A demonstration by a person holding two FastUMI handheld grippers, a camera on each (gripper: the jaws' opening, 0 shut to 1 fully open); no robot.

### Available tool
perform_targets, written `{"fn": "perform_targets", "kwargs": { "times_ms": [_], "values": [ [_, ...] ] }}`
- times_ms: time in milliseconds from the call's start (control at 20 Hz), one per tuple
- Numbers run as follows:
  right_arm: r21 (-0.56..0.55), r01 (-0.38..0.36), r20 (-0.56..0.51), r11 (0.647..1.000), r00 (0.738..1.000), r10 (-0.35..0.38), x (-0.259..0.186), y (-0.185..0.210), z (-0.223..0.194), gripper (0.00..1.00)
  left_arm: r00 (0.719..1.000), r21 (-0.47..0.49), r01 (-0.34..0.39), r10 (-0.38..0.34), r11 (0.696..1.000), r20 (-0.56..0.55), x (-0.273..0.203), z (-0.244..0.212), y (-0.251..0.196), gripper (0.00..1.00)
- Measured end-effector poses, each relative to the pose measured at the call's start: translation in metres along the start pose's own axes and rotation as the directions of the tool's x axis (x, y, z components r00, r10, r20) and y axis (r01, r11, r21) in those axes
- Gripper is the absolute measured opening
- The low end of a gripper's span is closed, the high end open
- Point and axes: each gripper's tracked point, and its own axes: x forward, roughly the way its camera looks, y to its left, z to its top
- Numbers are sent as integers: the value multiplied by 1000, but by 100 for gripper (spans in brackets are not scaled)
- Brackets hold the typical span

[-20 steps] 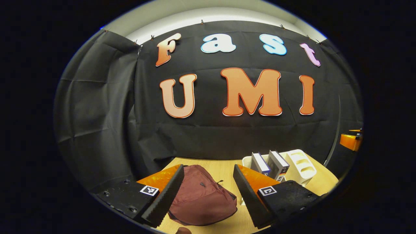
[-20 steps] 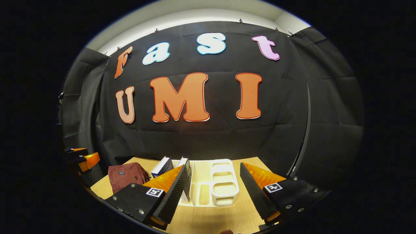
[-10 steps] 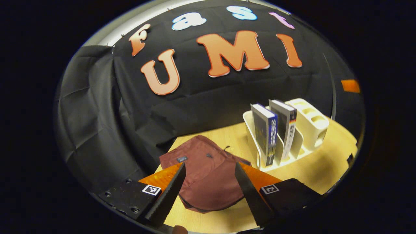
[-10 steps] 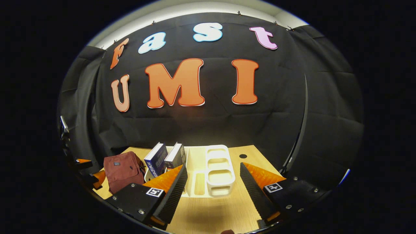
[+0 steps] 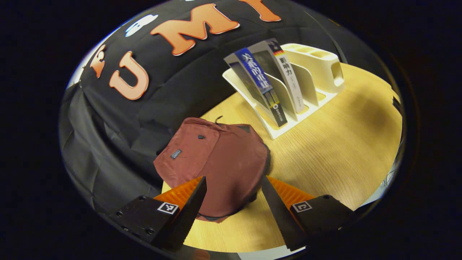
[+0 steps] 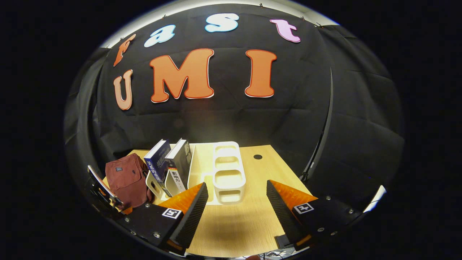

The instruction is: Open the schoolbag, grab two books from the bookshelf and put them into the schoolbag.

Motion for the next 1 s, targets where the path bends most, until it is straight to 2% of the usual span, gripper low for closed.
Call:
{"fn": "perform_targets", "kwargs": {
  "times_ms": [150,400,650,700,750,900,950,1000],
  "values": [
    [4,16,-25,1000,1000,-16,-2,-4,-3,97,999,29,14,-13,999,-33,22,-8,-16,98],
    [-2,39,-64,999,997,-39,-6,-6,-8,97,998,78,-25,30,997,-58,55,-10,0,98],
    [22,18,-100,1000,995,-16,-2,-10,-19,97,995,51,24,-19,998,-96,63,-12,3,98],
    [20,12,-98,1000,995,-10,1,-11,-22,97,995,55,50,-45,997,-95,63,-11,0,94],
    [17,7,-95,1000,995,-5,2,-11,-22,97,994,58,60,-54,996,-90,65,-11,0,99],
    [10,-9,-83,1000,997,10,4,-11,-19,97,991,97,99,-90,990,-96,67,-10,-11,35],
    [14,-15,-78,1000,997,16,4,-10,-18,97,992,115,86,-74,990,-105,69,-11,-9,31],
    [19,-20,-74,1000,997,21,4,-10,-16,97,993,130,66,-53,989,-104,71,-10,-9,20]
  ]
}}
